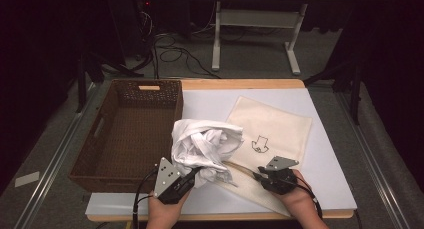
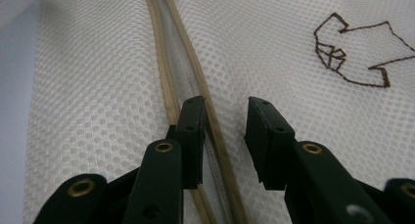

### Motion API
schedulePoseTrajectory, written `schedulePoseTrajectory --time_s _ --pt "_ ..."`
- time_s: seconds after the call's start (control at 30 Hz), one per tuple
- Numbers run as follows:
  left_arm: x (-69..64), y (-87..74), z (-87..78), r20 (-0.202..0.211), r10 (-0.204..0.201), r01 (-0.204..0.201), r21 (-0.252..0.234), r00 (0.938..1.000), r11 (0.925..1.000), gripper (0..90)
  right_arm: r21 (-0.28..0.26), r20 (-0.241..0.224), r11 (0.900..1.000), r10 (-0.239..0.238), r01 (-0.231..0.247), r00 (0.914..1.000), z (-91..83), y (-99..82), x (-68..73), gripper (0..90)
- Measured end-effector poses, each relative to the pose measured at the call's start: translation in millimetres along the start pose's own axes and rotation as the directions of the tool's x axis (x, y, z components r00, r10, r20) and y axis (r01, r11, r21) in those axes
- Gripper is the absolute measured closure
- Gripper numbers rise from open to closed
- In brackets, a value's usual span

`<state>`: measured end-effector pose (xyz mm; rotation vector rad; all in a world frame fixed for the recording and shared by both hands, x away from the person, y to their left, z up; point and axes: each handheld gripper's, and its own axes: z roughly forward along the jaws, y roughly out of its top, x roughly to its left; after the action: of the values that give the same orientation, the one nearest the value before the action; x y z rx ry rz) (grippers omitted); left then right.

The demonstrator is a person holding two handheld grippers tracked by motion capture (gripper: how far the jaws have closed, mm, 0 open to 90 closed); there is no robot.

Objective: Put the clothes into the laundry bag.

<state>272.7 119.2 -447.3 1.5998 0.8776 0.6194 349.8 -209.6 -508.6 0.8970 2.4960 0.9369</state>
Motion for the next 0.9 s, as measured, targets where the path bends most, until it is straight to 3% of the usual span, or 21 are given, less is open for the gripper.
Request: schedulePoseTrajectory --time_s 0.3,0.57,0.9 --pt "-0.1 1.0 -0.1 0.003 0.004 -0.004 -0.002 1.0000 1.0000 75.3 -0.001 -0.007 1.0000 0.000 0.000 1.0000 3.2 2.0 5.4 71.2" --pt "-3.2 0.4 -2.1 0.001 -0.002 0.002 -0.005 1.0000 1.0000 75.3 -0.014 0.007 0.9976 0.069 -0.068 0.9976 3.1 -0.2 0.9 84.4" --pt "-5.6 -0.5 -0.5 0.007 0.005 -0.005 0.005 1.0000 1.0000 75.3 -0.048 -0.030 0.9914 0.121 -0.122 0.9922 -3.4 -0.2 -6.6 87.2"
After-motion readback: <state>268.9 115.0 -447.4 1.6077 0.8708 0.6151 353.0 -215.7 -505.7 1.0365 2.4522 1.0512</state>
